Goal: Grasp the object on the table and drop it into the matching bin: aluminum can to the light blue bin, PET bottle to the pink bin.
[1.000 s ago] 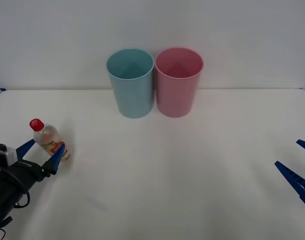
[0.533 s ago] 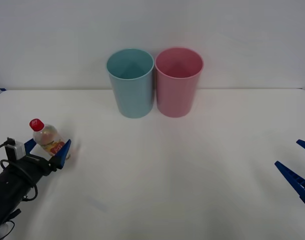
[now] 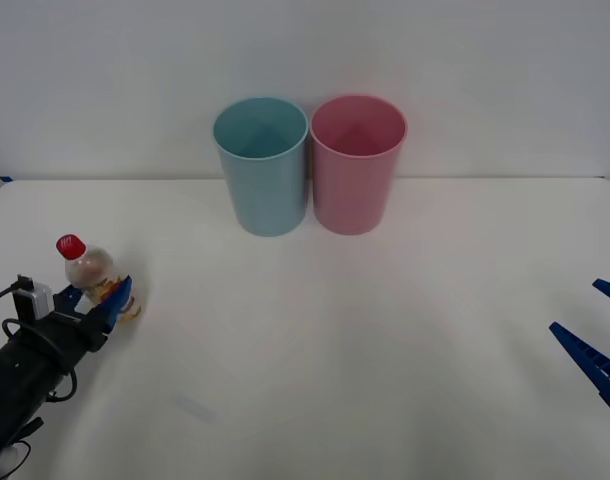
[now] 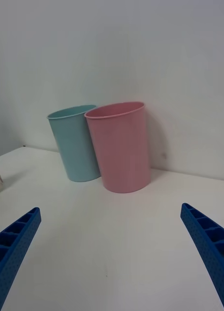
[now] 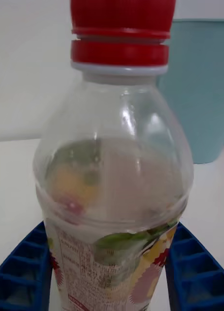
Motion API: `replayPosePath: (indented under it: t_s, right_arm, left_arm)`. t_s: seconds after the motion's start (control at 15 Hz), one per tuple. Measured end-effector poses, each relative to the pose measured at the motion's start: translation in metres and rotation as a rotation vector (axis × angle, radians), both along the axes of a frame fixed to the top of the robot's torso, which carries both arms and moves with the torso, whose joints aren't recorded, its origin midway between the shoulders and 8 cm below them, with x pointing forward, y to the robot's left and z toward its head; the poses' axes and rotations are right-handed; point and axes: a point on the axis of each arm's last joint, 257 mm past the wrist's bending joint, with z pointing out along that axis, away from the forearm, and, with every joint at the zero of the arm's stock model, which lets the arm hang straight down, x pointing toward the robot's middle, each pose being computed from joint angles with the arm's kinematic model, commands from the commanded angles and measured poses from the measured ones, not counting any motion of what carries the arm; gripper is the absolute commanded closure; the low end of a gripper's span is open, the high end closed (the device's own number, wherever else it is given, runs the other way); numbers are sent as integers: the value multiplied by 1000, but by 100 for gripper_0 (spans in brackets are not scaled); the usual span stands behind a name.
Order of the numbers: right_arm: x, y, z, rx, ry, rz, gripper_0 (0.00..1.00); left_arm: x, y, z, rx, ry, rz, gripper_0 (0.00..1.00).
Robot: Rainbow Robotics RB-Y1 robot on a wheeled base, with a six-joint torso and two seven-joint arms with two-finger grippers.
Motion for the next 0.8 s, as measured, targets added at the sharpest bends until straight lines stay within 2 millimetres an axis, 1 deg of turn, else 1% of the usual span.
replayPosePath:
  t_s: [0.33, 0.47, 0.6, 0.8]
  right_arm:
    - [0, 0, 0, 0, 0, 0, 0]
    - [0, 0, 0, 0, 0, 0, 0]
    - [0, 0, 0, 0, 0, 0, 0]
    - [0, 0, 0, 0, 0, 0, 0]
  left_arm:
    - [0, 2, 0, -2, 0, 4, 100]
    - [0, 1, 5, -13, -11, 0, 100]
    - [0, -2, 18, -41, -37, -10, 100]
    - [-2, -8, 48, -108, -76, -32, 100]
